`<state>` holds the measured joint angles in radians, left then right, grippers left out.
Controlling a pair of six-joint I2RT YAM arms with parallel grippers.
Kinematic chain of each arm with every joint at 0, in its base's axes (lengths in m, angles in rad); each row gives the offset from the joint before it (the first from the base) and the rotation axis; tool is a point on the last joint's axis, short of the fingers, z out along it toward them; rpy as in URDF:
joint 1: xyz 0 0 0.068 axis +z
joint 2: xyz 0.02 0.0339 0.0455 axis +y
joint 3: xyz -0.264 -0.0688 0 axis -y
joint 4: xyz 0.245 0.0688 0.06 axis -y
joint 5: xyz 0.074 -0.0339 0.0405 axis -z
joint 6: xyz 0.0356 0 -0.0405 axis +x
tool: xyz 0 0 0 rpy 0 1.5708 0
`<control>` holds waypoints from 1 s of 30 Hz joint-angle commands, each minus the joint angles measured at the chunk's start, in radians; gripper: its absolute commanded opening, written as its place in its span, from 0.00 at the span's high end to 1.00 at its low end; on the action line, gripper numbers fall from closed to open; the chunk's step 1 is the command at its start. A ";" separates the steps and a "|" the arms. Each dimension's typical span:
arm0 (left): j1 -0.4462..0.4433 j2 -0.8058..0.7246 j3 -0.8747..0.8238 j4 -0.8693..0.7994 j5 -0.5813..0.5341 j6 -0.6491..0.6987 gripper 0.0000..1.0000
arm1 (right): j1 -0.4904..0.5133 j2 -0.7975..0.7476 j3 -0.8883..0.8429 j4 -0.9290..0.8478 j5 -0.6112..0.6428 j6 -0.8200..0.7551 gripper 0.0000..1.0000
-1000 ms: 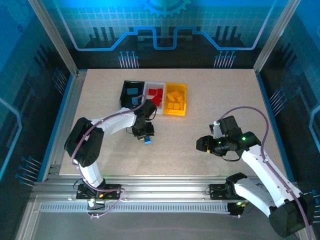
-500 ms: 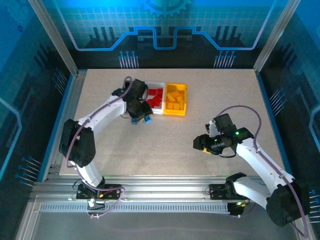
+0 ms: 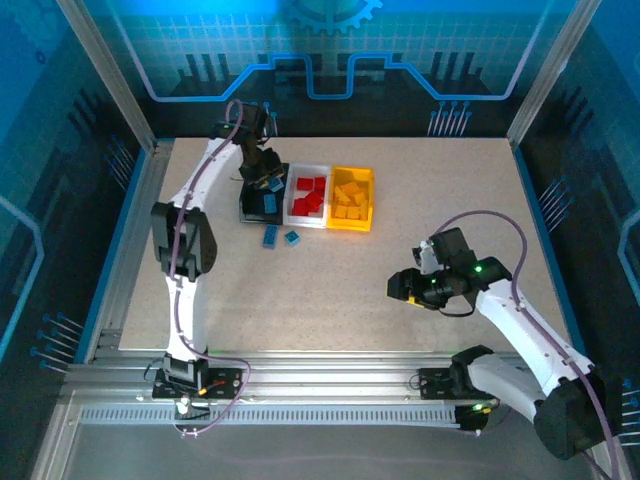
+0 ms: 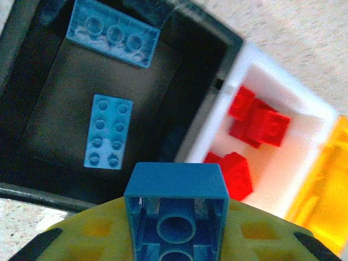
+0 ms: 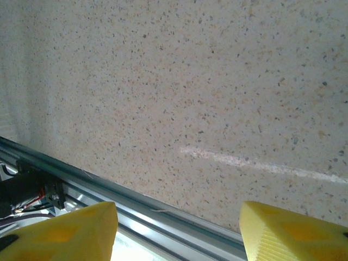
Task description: Sort the legos into containers by color
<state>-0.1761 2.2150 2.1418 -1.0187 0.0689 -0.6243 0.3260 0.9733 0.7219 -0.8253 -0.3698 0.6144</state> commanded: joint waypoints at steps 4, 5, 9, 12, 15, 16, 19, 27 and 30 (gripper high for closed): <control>0.032 0.075 0.079 -0.101 0.003 0.071 0.72 | -0.005 -0.075 0.014 -0.099 0.048 0.021 0.37; 0.032 0.087 0.092 -0.107 0.002 0.078 0.72 | -0.005 -0.086 0.007 -0.104 0.052 0.027 0.37; 0.033 0.121 0.121 -0.121 -0.009 0.096 0.71 | -0.005 -0.114 -0.003 -0.128 0.067 0.038 0.37; 0.036 0.133 0.123 -0.110 -0.005 0.089 0.68 | -0.006 -0.137 -0.009 -0.143 0.072 0.049 0.36; 0.038 0.146 0.141 -0.109 -0.001 0.088 0.61 | -0.005 -0.156 -0.012 -0.153 0.079 0.052 0.35; 0.037 0.147 0.144 -0.112 -0.001 0.088 0.57 | -0.005 -0.159 -0.013 -0.155 0.079 0.053 0.34; 0.038 0.140 0.146 -0.133 -0.008 0.093 0.42 | -0.004 -0.156 -0.018 -0.147 0.072 0.057 0.34; 0.015 -0.082 -0.132 -0.067 -0.056 0.141 0.35 | -0.004 -0.117 -0.020 -0.108 0.035 0.029 0.33; -0.026 -0.212 -0.327 -0.011 -0.096 0.169 0.35 | -0.004 -0.092 -0.016 -0.083 0.019 0.015 0.33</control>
<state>-0.1650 2.1410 1.9194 -1.0588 0.0208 -0.5053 0.3260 0.8688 0.7120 -0.9268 -0.3222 0.6495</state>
